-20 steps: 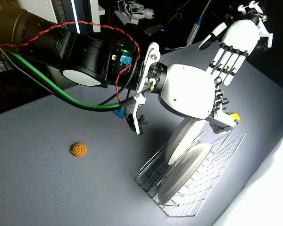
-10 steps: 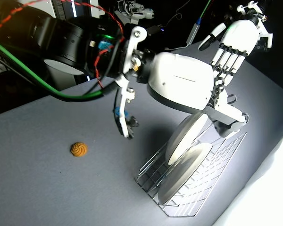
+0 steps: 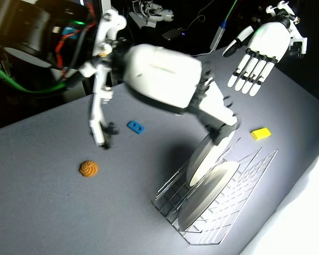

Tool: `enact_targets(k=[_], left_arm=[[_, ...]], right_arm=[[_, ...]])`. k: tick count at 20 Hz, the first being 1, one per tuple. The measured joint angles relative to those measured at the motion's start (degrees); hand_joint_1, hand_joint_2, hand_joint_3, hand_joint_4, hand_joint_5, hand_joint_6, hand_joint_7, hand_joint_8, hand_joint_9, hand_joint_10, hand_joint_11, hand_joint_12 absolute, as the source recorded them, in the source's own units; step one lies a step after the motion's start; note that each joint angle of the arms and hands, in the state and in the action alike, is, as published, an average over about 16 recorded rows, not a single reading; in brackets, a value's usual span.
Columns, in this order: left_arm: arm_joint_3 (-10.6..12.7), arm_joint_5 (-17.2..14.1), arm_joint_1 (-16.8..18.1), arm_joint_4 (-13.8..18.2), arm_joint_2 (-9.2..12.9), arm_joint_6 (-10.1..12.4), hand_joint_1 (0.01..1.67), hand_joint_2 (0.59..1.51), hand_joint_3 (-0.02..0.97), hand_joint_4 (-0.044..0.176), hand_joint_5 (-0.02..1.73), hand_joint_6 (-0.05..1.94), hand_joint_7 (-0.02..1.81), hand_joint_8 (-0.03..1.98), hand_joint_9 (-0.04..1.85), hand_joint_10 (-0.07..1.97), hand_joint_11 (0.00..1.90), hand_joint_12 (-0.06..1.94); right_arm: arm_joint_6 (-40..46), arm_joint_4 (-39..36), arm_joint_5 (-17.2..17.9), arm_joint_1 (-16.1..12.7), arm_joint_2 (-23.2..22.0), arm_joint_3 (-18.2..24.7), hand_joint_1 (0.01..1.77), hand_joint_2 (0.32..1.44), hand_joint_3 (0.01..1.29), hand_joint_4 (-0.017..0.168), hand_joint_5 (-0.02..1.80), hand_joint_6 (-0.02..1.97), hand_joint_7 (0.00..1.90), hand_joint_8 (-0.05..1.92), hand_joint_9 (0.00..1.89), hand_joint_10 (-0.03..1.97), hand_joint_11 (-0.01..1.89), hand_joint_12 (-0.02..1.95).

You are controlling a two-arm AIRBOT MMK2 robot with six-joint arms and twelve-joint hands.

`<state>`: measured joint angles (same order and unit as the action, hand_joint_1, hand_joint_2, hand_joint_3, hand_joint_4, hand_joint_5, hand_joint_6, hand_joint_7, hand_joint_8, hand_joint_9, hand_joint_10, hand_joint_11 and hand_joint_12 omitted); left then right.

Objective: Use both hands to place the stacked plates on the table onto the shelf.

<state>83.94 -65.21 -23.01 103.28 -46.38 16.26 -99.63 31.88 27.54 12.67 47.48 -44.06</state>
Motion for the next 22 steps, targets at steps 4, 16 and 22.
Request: enact_targets(k=[4,16,22], left_arm=[[-2.0,-1.3,0.2,0.1,0.5,-0.6,0.04,1.253,0.014,0.000,0.38,0.74,0.42,0.78,0.42,0.81,0.34,1.09],[-8.2,-4.2,2.0,0.1,2.2,-1.3,0.37,1.304,-0.001,0.114,1.38,1.92,1.52,1.91,1.55,1.93,1.58,1.93],[-8.7,-4.2,2.5,0.0,2.3,-1.1,0.55,1.342,-0.009,0.168,1.59,1.93,1.75,1.92,1.79,1.94,1.81,1.93]], right_arm=[[-0.4,-0.4,-0.4,1.0,-2.6,1.8,0.66,1.03,0.01,0.003,0.67,0.77,0.82,0.61,0.81,0.57,0.45,1.45],[22.1,-24.7,-1.7,3.7,-4.6,0.5,0.46,1.19,0.02,0.072,1.25,1.92,1.34,1.89,1.40,1.90,1.54,1.92],[35.9,-38.3,-1.6,4.6,-4.7,-1.2,0.49,1.32,0.01,0.116,1.52,1.94,1.60,1.91,1.66,1.93,1.84,1.91]])
